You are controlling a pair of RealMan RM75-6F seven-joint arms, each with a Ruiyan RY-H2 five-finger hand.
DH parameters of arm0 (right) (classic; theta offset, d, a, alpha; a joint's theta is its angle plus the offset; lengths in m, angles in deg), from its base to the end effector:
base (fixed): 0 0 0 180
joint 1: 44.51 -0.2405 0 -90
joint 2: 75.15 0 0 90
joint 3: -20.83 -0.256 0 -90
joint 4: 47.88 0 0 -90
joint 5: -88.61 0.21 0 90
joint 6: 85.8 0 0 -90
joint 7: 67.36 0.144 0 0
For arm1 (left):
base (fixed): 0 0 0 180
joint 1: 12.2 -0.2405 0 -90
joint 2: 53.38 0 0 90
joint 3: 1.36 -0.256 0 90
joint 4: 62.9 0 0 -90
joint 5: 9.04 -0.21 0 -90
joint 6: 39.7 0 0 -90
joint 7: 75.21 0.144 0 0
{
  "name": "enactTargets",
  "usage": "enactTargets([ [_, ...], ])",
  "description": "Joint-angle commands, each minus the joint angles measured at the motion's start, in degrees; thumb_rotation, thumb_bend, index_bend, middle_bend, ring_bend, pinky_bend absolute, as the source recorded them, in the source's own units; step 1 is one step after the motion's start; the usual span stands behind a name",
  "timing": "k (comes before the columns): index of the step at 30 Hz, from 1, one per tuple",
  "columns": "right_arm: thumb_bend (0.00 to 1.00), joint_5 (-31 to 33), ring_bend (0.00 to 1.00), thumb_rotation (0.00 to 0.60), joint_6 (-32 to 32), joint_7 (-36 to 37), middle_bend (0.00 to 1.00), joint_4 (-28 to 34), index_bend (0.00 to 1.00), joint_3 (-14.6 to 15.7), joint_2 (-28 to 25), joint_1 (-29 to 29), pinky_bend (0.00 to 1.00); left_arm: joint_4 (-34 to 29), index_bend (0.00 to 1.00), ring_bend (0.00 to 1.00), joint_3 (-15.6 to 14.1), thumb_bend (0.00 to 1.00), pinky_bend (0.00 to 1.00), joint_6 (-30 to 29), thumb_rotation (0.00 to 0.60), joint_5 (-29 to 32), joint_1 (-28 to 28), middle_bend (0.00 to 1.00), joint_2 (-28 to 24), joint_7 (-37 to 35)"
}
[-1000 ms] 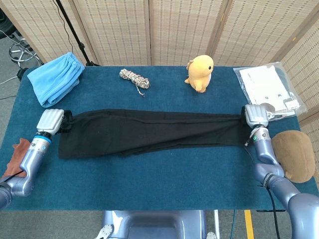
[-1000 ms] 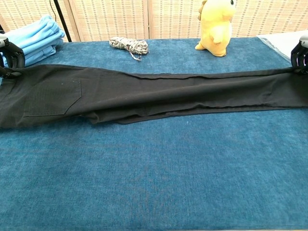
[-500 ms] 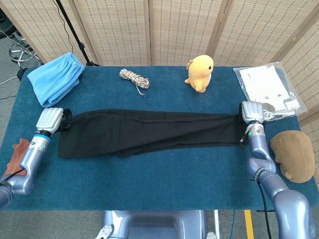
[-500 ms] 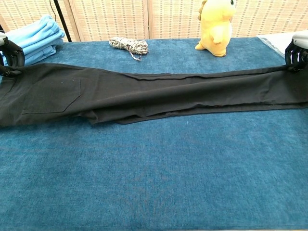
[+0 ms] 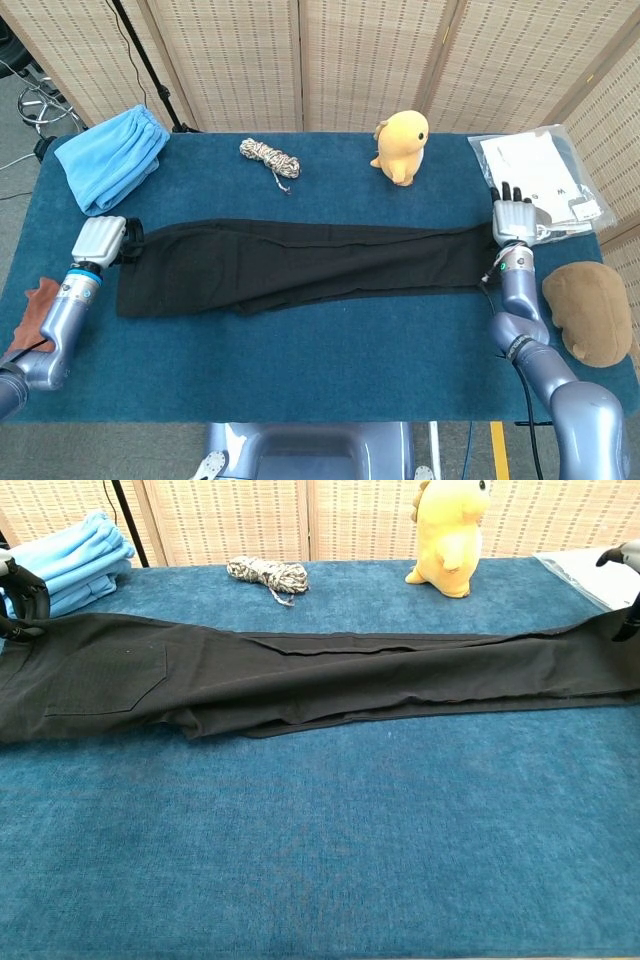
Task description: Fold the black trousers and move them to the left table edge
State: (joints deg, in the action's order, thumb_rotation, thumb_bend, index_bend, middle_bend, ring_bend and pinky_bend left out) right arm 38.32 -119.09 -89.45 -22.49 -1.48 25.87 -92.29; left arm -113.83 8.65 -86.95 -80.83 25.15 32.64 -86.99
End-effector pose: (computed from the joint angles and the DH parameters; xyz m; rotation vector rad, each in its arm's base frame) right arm -0.3029 -0.4718 0.0658 1.3689 -0.9029 0.4076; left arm -0.3051 0.4049 0.0767 -1.5446 -1.0262 -0.7784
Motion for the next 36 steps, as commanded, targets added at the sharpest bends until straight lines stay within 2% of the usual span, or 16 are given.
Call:
enactTargets([
  [1,0.0,2.7,0.0,0.6,-3.1,-3.2,0.0,5.7,0.05,-1.5,-2.5,1.1,0.16,0.0,0.66,0.44,0.0,0.34,0.47,-0.1,0.6,0.0,0.0,0.65,0.2,0.3],
  [4,0.0,3.9,0.0,0.6,-6.0,-4.8,0.0,11.4,0.05,-1.9,-4.6,2.3,0.16,0.1,0.65,0.44,0.3,0.34,0.47,-0.3,0.6,0.4,0.1,0.65,0.7,0.8],
  [13,0.0,4.3,0.0,0.6,-15.6,-7.1,0.0,34.9,0.06,-0.9,-15.7,8.2,0.18,2.4,0.65,0.44,1.3,0.34,0.47,-1.5,0.6,0.9,0.8,0.65,3.0,1.7],
  [16,0.0,5.2,0.0,0.6,-16.9,-8.0,0.0,39.5,0.07,-0.3,-18.5,9.2,0.18,4.1,0.65,0.44,1.7,0.34,0.47,-1.9,0.6,1.1,1.0,0.65,4.0,1.6],
  [27,0.0,8.4,0.0,0.6,-17.8,-8.0,0.0,43.4,0.07,1.5,-21.6,9.4,0.18,7.9,0.63,0.43,2.6,0.34,0.47,0.4,0.6,3.3,2.1,0.63,6.4,4.2],
  [30,0.0,8.6,0.0,0.6,-18.1,-7.5,0.0,43.9,0.07,2.0,-22.1,9.4,0.18,8.3,0.52,0.37,2.9,0.33,0.47,1.5,0.6,4.4,2.3,0.5,6.8,5.5],
  [31,0.0,8.6,0.0,0.6,-18.2,-7.2,0.0,44.2,0.07,2.1,-22.4,9.5,0.18,8.2,0.42,0.3,3.0,0.31,0.47,1.9,0.6,4.6,2.3,0.37,6.8,5.7],
  [32,0.0,8.5,0.0,0.6,-18.4,-7.1,0.0,44.5,0.07,2.3,-22.6,9.5,0.18,8.1,0.36,0.27,3.1,0.3,0.47,2.0,0.6,4.8,2.3,0.3,6.7,5.9],
  [34,0.0,8.3,0.0,0.6,-18.9,-6.7,0.0,45.2,0.07,2.6,-23.2,9.7,0.18,7.6,0.15,0.12,3.4,0.26,0.44,1.8,0.6,5.1,2.2,0.07,6.5,6.0],
  [35,0.0,8.2,0.0,0.6,-19.1,-6.4,0.0,45.6,0.07,2.7,-23.4,9.8,0.18,7.3,0.07,0.06,3.4,0.25,0.41,1.6,0.6,5.1,2.2,0.02,6.4,5.9],
  [36,0.0,8.1,0.0,0.6,-19.3,-6.1,0.0,46.1,0.07,2.8,-23.7,10.0,0.18,7.0,0.04,0.03,3.5,0.23,0.38,1.3,0.6,5.0,2.1,0.0,6.3,5.8],
])
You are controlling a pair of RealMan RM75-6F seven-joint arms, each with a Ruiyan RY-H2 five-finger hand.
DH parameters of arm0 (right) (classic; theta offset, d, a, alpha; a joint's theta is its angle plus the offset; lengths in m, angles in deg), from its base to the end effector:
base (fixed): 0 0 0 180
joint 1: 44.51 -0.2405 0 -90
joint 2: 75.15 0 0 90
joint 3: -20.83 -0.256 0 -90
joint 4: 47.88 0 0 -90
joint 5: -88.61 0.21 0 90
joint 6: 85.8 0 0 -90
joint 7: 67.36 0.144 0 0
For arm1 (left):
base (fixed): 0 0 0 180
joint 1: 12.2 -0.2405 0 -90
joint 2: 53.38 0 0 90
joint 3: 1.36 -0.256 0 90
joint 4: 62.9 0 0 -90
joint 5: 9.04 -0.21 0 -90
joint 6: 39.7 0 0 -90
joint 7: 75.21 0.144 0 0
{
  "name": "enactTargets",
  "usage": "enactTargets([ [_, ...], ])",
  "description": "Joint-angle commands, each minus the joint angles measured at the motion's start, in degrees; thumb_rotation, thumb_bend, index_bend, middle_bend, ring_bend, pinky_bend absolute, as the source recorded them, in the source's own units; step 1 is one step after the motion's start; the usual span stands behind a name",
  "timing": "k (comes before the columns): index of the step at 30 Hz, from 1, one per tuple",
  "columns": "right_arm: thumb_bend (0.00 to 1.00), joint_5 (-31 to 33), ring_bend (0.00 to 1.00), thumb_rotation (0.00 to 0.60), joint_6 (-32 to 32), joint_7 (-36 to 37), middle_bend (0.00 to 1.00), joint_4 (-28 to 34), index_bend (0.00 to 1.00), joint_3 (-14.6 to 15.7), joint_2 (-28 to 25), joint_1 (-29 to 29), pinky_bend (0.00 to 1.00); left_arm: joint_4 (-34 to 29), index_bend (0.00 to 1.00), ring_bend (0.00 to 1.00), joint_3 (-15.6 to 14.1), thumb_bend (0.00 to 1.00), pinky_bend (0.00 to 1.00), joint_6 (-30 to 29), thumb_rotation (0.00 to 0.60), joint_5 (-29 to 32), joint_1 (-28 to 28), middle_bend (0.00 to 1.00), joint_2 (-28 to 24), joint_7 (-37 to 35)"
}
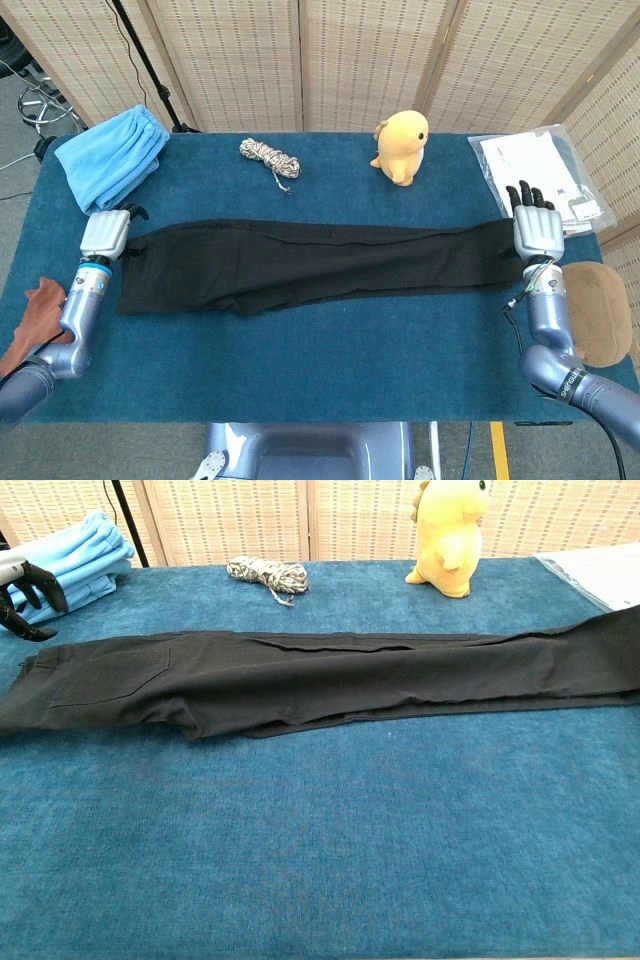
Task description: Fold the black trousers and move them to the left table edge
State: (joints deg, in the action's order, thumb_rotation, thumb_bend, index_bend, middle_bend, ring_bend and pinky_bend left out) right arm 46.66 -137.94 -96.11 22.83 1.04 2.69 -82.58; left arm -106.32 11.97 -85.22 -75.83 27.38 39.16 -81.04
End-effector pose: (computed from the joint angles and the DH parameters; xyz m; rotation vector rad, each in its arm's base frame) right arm -0.2726 -0.4134 0.1238 1.3352 -0.9207 0.5825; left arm -0.3014 0.4235 0.0605 -1.4705 -1.0028 -0.7447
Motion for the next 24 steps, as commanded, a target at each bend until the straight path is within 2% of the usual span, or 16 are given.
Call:
enactTargets([
  [1,0.0,-0.4,0.0,0.6,-0.6,0.9,0.0,1.2,0.07,0.3,-0.8,0.4,0.18,-0.9,0.01,0.01,0.2,0.2,0.33,-0.7,0.6,-0.1,-0.2,0.0,-0.5,-0.3],
  [5,0.0,-3.5,0.0,0.6,-2.7,3.8,0.0,4.1,0.05,0.9,-2.4,1.7,0.14,-4.3,0.0,0.0,0.0,0.05,0.21,-2.5,0.6,-1.7,-1.0,0.0,-2.5,-2.8],
  [8,0.0,-7.6,0.0,0.6,-5.6,6.6,0.0,6.0,0.04,1.7,-3.4,3.3,0.13,-8.8,0.0,0.0,-1.4,0.0,0.18,-3.7,0.6,-4.7,-2.1,0.0,-5.6,-6.1],
  [12,0.0,-14.8,0.0,0.6,-10.6,11.7,0.0,9.2,0.03,3.4,-5.1,6.4,0.11,-15.5,0.0,0.0,-4.5,0.0,0.09,-7.3,0.6,-11.1,-3.9,0.0,-10.6,-11.3],
  [16,0.0,-22.5,0.0,0.6,-15.7,16.1,0.0,11.4,0.02,6.6,-7.1,10.3,0.11,-19.8,0.0,0.0,-7.6,0.0,0.08,-13.3,0.6,-16.8,-6.4,0.0,-14.1,-15.3],
  [24,0.0,-30.7,0.0,0.6,-21.6,22.0,0.0,10.7,0.03,13.0,-8.5,17.3,0.1,-21.5,0.0,0.0,-12.8,0.0,0.07,-22.8,0.6,-24.4,-11.0,0.0,-16.8,-19.8],
])
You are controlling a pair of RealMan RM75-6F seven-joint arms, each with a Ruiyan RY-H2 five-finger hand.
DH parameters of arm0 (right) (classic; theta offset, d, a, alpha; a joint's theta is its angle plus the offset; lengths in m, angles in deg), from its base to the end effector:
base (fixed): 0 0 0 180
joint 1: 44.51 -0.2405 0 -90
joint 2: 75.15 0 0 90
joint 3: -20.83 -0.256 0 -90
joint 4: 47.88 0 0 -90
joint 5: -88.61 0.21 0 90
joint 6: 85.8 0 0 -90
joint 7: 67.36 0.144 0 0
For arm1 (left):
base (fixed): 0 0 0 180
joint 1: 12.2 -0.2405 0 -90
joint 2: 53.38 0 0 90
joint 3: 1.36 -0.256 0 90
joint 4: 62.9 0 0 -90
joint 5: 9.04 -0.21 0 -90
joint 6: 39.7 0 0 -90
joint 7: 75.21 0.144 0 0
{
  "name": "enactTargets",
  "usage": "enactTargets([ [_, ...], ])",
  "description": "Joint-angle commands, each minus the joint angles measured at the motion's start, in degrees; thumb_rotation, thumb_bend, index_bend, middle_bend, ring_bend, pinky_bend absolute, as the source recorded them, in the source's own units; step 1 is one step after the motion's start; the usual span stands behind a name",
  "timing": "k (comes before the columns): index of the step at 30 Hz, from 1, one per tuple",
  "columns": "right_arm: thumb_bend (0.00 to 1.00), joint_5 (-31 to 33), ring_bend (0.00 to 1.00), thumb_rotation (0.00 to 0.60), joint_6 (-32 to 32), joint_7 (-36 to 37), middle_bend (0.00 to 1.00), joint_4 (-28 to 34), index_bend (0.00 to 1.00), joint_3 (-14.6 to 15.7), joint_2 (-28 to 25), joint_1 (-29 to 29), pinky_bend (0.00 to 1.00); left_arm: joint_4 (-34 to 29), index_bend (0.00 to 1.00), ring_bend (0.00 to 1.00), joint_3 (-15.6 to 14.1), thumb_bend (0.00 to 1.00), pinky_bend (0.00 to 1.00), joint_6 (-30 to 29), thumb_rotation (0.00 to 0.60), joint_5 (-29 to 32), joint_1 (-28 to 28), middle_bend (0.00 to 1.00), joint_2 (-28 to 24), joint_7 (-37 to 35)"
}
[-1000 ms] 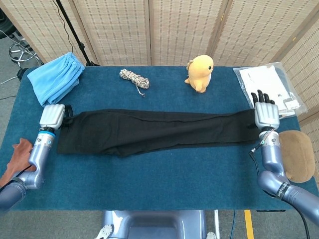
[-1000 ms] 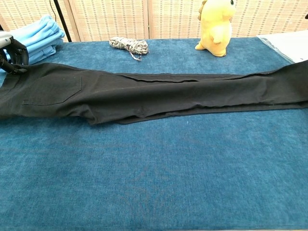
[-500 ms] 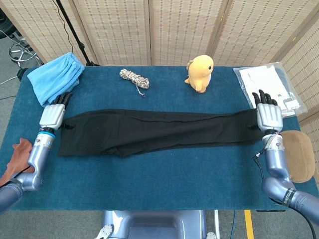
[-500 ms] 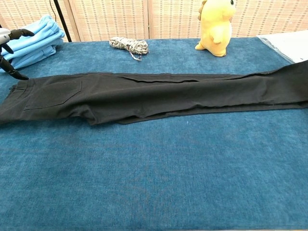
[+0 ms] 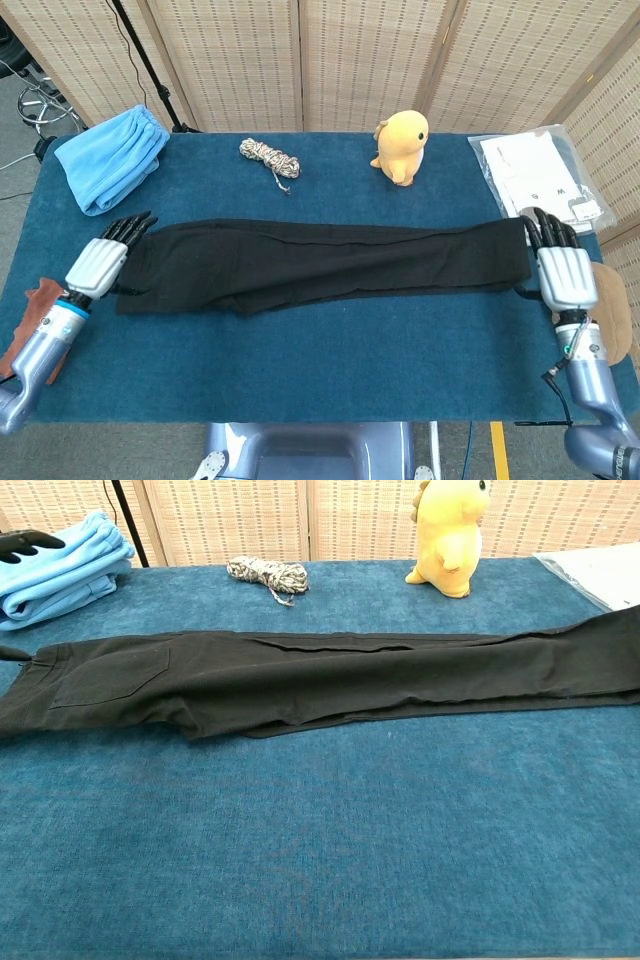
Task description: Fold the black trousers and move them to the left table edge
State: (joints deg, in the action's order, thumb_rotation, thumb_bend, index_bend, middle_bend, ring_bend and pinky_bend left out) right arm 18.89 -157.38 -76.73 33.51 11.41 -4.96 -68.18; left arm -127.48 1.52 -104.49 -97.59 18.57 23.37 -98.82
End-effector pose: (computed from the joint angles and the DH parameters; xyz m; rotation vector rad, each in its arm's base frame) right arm -0.2957 -0.3115 0.1479 1.4146 -0.7652 0.7992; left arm -0.2878 0.3370 0.0961 -1.7287 -0.9780 -1.0373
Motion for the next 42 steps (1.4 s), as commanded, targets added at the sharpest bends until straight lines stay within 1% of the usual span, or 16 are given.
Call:
enactTargets([
  [1,0.0,-4.0,0.0,0.6,-3.2,3.6,0.0,-0.2,0.05,3.3,-0.9,3.9,0.1,0.0,0.0,0.0,-3.1,0.0,0.07,-4.7,0.6,-3.5,-2.8,0.0,-1.0,-2.4],
  [4,0.0,-6.7,0.0,0.6,-6.7,6.2,0.0,-1.0,0.08,5.0,-0.5,6.7,0.1,1.0,0.0,0.0,-4.8,0.0,0.07,-7.2,0.6,-5.2,-4.4,0.0,-0.8,-3.4],
  [9,0.0,-8.1,0.0,0.6,-10.0,9.6,0.0,-0.5,0.09,6.1,-0.2,10.1,0.1,3.5,0.0,0.0,-6.1,0.0,0.07,-11.0,0.6,-6.4,-6.7,0.0,0.6,-5.0],
  [11,0.0,-7.8,0.0,0.6,-11.3,13.3,0.0,1.6,0.1,6.6,-0.2,12.3,0.11,6.2,0.0,0.0,-6.2,0.0,0.07,-12.4,0.6,-6.2,-7.7,0.0,2.4,-6.5],
  [13,0.0,-8.5,0.0,0.6,-13.0,15.6,0.0,2.3,0.12,7.0,0.0,14.0,0.12,9.1,0.0,0.0,-6.4,0.0,0.07,-12.5,0.6,-6.1,-8.2,0.0,4.2,-8.4],
  [17,0.0,-9.9,0.0,0.6,-15.9,16.7,0.01,2.2,0.16,7.1,1.0,16.1,0.12,14.2,0.0,0.0,-6.6,0.0,0.07,-12.8,0.6,-6.2,-8.5,0.0,7.1,-9.8],
  [21,0.0,-11.5,0.0,0.6,-18.0,16.8,0.02,1.6,0.17,7.0,1.9,17.3,0.12,17.4,0.0,0.0,-7.1,0.0,0.07,-12.8,0.6,-6.0,-9.4,0.0,9.1,-11.0],
  [27,0.0,-14.1,0.0,0.6,-20.4,14.9,0.02,-0.2,0.17,7.2,3.3,18.5,0.12,21.4,0.0,0.0,-7.6,0.0,0.07,-13.4,0.6,-5.5,-11.1,0.0,11.6,-12.2],
  [31,0.0,-15.4,0.0,0.6,-20.8,13.4,0.02,-2.1,0.18,7.2,4.2,18.7,0.11,24.2,0.0,0.0,-7.7,0.0,0.07,-13.6,0.6,-5.5,-11.5,0.0,13.3,-12.7],
  [38,0.0,-16.1,0.0,0.6,-20.4,13.5,0.02,-2.0,0.17,7.0,4.5,19.0,0.1,27.3,0.0,0.0,-7.2,0.0,0.08,-13.5,0.6,-4.8,-11.7,0.0,15.4,-12.4],
  [42,0.0,-16.0,0.0,0.6,-19.9,14.1,0.02,-1.6,0.17,6.7,4.3,19.2,0.1,29.2,0.0,0.0,-6.9,0.0,0.08,-12.4,0.6,-4.3,-11.4,0.0,16.6,-12.9],
])
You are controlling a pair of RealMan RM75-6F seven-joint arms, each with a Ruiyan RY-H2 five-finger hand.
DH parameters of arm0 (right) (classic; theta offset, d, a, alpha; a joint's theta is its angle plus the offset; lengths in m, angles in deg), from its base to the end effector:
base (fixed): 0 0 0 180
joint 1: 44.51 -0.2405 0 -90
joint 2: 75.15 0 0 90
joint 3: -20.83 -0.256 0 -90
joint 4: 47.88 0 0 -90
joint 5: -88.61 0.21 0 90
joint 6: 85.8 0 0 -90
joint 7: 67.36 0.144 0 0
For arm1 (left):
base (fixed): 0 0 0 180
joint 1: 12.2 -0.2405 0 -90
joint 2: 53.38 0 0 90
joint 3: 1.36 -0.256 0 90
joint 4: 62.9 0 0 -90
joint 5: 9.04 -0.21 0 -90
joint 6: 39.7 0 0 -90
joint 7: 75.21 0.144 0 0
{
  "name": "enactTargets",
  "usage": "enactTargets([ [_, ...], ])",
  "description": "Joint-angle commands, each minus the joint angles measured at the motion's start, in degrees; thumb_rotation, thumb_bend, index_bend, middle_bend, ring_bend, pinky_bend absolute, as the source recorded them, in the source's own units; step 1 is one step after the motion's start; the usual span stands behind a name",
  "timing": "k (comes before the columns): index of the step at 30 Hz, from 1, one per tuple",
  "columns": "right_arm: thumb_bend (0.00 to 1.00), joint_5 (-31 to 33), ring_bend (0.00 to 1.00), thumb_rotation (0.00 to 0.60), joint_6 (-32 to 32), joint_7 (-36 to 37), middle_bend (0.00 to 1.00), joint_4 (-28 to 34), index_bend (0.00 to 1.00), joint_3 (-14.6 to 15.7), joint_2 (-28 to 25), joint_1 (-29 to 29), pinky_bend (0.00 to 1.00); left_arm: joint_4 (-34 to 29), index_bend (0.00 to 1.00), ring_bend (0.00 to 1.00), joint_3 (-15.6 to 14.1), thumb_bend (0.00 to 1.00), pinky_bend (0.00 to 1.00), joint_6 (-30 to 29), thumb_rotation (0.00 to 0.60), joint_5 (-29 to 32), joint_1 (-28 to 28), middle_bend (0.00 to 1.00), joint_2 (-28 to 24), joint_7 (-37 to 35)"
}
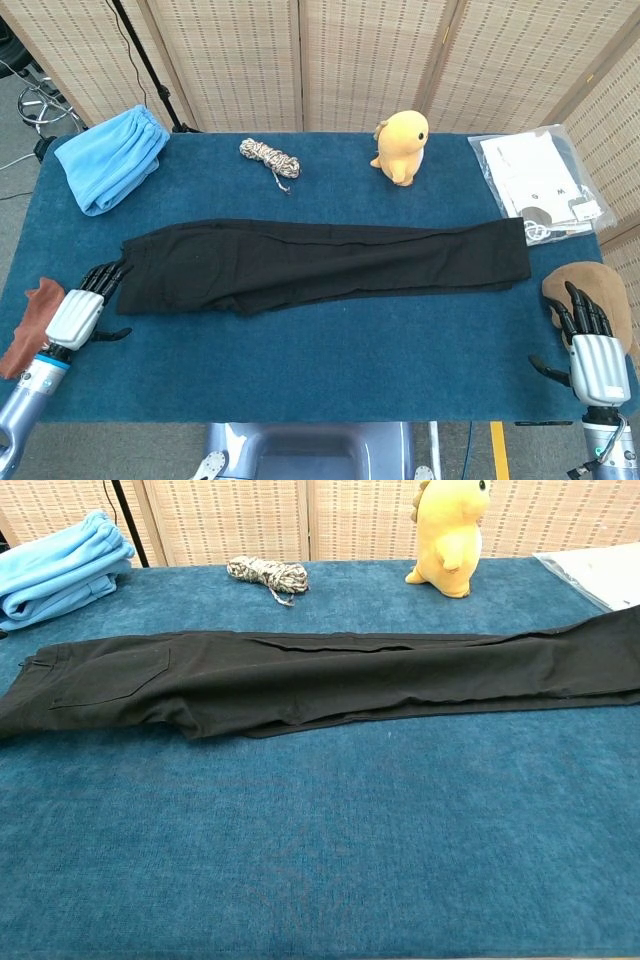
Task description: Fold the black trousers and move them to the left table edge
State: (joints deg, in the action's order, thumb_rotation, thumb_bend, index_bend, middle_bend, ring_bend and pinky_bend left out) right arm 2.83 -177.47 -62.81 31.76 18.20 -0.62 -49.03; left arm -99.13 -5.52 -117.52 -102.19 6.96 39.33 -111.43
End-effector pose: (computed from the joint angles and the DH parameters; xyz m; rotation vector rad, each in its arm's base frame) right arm -0.3310 -0.1792 0.1347 1.2948 -0.8526 0.9977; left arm -0.3707 0.2658 0.0615 -1.6706 -1.0030 -1.0277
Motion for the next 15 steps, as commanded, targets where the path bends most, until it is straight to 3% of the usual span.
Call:
enactTargets([
  [1,0.0,0.1,0.0,0.6,0.2,0.2,0.02,0.2,0.17,-0.2,-0.1,0.1,0.1,1.4,0.0,0.0,0.3,0.0,0.08,0.8,0.6,0.5,0.2,0.0,1.0,-0.3],
  [6,0.0,-0.1,0.0,0.6,0.5,1.0,0.02,0.7,0.16,-0.4,-0.3,0.3,0.1,3.3,0.0,0.0,1.2,0.0,0.08,1.6,0.6,1.5,0.4,0.0,2.5,-0.4],
  [10,0.0,0.0,0.0,0.6,0.8,1.4,0.02,0.6,0.14,-0.7,-0.4,0.4,0.1,4.7,0.02,0.01,1.8,0.0,0.15,2.4,0.6,1.9,1.1,0.01,3.7,-0.2],
  [15,0.0,0.2,0.0,0.6,1.0,1.9,0.02,0.8,0.13,-1.1,-0.6,0.5,0.1,6.9,0.13,0.11,1.6,0.0,0.22,3.0,0.6,1.8,1.4,0.11,5.5,0.6],
])
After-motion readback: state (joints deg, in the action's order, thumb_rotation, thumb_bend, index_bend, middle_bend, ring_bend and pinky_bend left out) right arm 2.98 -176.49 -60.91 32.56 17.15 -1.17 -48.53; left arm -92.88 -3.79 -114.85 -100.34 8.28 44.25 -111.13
